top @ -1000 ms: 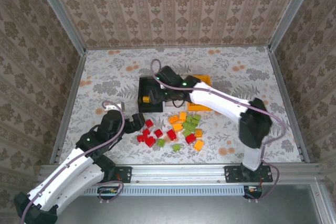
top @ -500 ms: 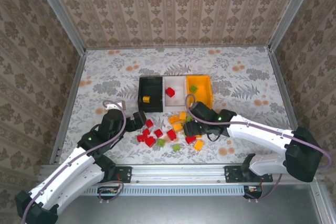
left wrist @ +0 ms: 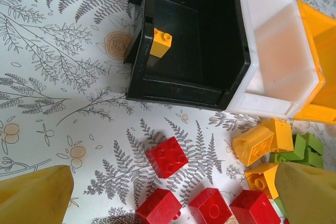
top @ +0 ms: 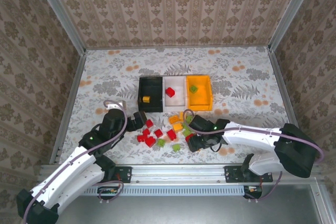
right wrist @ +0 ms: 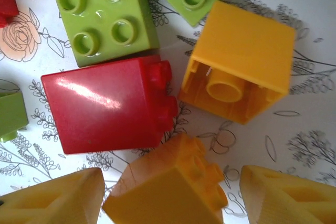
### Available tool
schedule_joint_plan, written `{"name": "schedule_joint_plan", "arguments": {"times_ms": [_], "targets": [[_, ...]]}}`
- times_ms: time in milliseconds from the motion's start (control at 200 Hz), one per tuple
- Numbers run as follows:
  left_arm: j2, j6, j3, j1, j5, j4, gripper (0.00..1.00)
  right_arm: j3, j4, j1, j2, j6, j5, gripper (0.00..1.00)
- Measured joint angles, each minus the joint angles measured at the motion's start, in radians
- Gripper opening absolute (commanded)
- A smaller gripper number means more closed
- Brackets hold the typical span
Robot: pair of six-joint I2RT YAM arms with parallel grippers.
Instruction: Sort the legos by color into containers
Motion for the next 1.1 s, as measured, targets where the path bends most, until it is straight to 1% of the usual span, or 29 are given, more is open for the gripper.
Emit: {"name": "schedule_joint_plan", "arguments": {"times_ms": [160,315,395,495,605,725,835,920,1100], "targets": [[0.0,-0.002,0.0,0.003,0.001,0.001,1.0,0.0,0.013,0.01,0.027,0.0,0.001,0.58],[0.0,-0.002,0.0,0.003,0.004,0.002,1.0,0.003,0.014,0.01,0.026,0.003,0.003,0.44],[0.001,-0.002,0.0,0.004,0.005,0.002,1.0,0.003,0.008,0.012,0.015,-0.002,0.002,0.38],[0.006,-0.002,0.0,0.007,0.007,0.002,1.0,0.005,-0.025,0.014,-0.02,0.0,0.002,0.34],[0.016,-0.002,0.0,0.011,0.008,0.002,1.0,0.045,-0.097,0.014,-0.077,-0.014,0.003,0.33],[0.021,-0.002,0.0,0.011,0.015,0.002,1.0,0.178,-0.151,0.013,-0.095,-0.043,0.005,0.33],[0.02,-0.002,0.0,0.011,0.019,0.002,1.0,0.357,-0.156,0.011,-0.038,-0.08,0.005,0.33],[0.015,-0.002,0.0,0.011,0.023,0.002,1.0,0.506,-0.134,0.004,0.07,-0.105,0.006,0.33],[-0.005,-0.002,0.0,0.016,0.026,0.0,1.0,0.805,-0.079,-0.016,0.376,-0.146,0.012,0.34]]}}
